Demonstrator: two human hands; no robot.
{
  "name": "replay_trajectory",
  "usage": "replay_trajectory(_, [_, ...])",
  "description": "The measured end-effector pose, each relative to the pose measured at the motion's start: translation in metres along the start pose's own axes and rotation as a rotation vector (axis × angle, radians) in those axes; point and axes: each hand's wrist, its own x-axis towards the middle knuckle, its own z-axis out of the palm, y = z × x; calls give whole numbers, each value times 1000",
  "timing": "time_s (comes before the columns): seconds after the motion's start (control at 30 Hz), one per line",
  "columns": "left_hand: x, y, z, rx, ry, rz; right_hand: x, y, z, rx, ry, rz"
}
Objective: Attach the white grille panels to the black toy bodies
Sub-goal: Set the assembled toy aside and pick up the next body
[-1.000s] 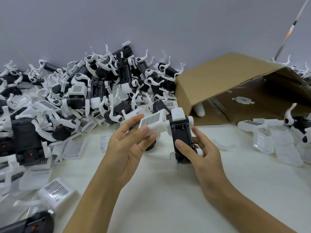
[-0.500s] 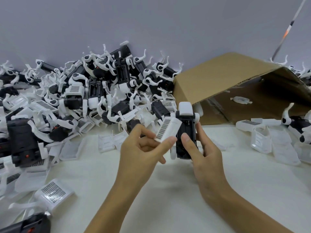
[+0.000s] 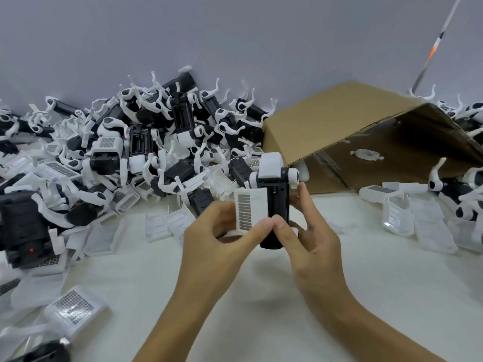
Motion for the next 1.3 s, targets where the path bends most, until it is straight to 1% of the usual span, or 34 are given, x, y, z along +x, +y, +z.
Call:
replay_trajectory(0.07, [-4, 1, 6, -3, -25, 11, 0, -1, -2, 53, -40, 18])
replay_trajectory(0.2, [-7, -2, 10, 60, 17, 87, 2, -4, -6, 141, -65, 65])
replay_trajectory(0.37, [-12, 0, 15, 234, 93, 256, -1, -3, -2, 125, -26, -9])
replay_trajectory(0.43, [-11, -1, 15, 240, 113, 249, -2, -2, -2, 147, -18, -2])
replay_trajectory(0.53, [-9, -6, 13, 209, 66, 151, 2, -4, -5, 221, 24, 77])
replay_trajectory(0.63, [-10, -8, 13, 295, 57, 204, 5, -7, -4, 223, 27, 143])
replay_trajectory(0.73, [-11, -9, 13, 371, 13, 258, 5, -10, -1, 243, -2, 152])
replay_trajectory(0.8, [-7, -10, 9, 336, -89, 236, 7, -12, -1, 254, -14, 142])
replay_trajectory(0.83, [-5, -10, 7, 288, -149, 195, 8, -13, -3, 263, -17, 135])
replay_trajectory(0.9, [-1, -10, 3, 89, -245, 70, 10, -15, -5, 281, -24, 140])
replay_trajectory(0.93, [0, -10, 2, -17, -266, 12, 10, -16, -5, 286, -33, 152])
replay_trajectory(1.0, [2, -10, 1, -99, -252, -18, 11, -16, -5, 288, -55, 179])
replay_trajectory(1.2, [3, -12, 3, -145, -149, 39, 12, -22, -5, 244, -57, 161])
replay_trajectory(1.3, [2, -12, 5, -169, -124, 17, 12, -22, -6, 261, -77, 174])
